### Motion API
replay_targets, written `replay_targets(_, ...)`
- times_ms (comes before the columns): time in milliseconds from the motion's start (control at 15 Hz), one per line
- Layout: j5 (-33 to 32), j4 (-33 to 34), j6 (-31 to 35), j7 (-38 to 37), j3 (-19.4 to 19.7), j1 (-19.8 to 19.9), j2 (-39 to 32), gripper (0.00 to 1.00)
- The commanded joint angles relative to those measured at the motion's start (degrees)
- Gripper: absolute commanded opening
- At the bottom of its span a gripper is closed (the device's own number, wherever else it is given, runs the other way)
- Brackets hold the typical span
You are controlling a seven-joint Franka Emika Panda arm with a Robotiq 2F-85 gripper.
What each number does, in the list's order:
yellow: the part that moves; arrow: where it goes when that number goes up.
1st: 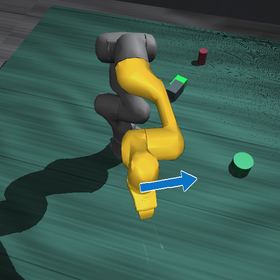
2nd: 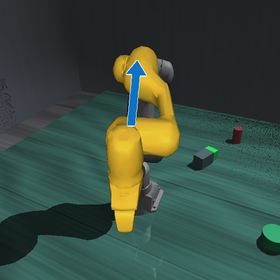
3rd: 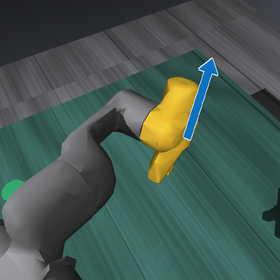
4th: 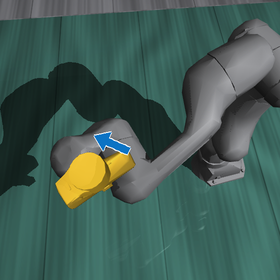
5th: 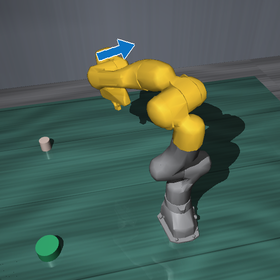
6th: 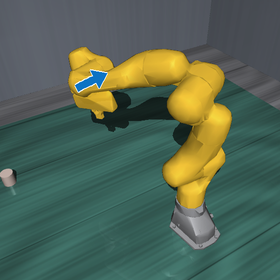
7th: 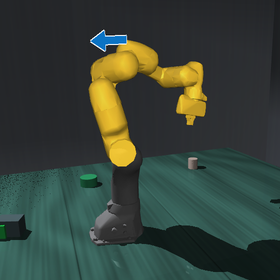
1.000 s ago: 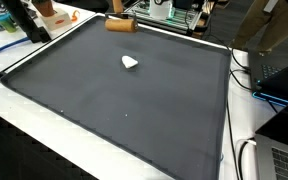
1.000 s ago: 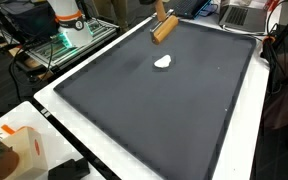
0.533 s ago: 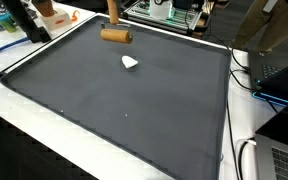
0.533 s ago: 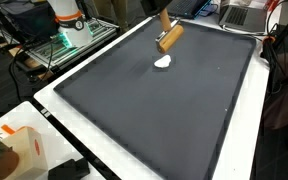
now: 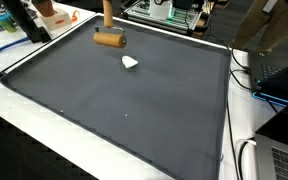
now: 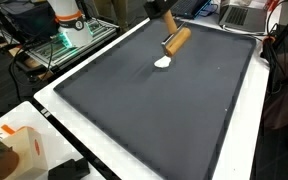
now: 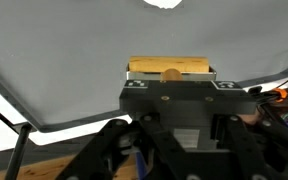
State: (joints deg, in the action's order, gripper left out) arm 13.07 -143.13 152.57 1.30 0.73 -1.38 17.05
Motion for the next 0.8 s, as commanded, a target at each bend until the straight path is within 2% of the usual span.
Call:
replay_targets(0,1.28,-4.28,3.90,-0.42,0.32,-1.47,3.66,0.23)
replay_targets(67,1.09,-4.76,4.42,-0.93,0.24,-1.53,3.82,0.23)
replay_targets(133,-0.43,-2.11,2.42,-0.59,0.40,-1.11,1.23,0.23)
replay_targets(200,-0.54,-2.42,2.54,-0.61,0.38,-1.19,1.34,0.48)
replay_targets(333,-0.55,-2.35,2.54,-0.60,0.38,-1.18,1.02,0.48)
replay_targets(400,-0.54,-2.31,2.54,-0.60,0.38,-1.17,0.87,0.23)
replay_targets(600,-0.26,0.76,-7.90,0.48,1.14,-1.54,2.07,0.23)
replay_targets(733,-1.22,4.12,-17.69,0.54,0.85,-1.31,2.72,0.23)
